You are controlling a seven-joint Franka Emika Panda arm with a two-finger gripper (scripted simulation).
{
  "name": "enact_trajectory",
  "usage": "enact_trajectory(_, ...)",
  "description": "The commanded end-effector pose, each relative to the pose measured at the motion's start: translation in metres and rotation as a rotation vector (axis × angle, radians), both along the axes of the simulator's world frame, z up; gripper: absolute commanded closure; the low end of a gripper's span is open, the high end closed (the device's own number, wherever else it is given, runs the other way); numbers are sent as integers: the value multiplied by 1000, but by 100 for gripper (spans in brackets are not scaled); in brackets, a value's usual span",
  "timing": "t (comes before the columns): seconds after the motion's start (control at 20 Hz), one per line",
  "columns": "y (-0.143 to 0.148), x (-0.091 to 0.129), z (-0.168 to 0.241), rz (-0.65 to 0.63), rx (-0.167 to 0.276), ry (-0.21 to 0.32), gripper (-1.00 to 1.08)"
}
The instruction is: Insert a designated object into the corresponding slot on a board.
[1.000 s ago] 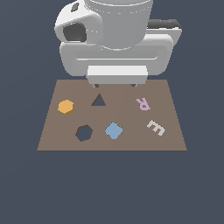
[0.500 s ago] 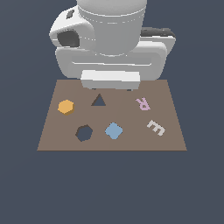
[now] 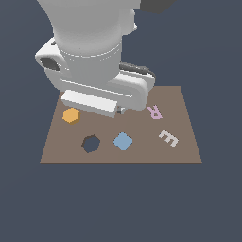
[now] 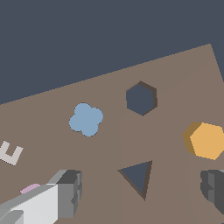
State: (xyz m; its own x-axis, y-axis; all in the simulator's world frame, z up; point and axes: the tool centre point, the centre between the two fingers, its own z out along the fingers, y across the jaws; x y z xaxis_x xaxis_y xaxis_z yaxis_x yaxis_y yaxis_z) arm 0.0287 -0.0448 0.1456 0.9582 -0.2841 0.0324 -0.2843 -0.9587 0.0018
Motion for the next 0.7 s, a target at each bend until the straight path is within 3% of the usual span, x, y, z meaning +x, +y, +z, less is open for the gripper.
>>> enact_trajectory(0.0, -18, 2, -13, -99, 2, 4, -92)
enact_trajectory(0.65, -105, -17, -77, -605, 15, 20, -92)
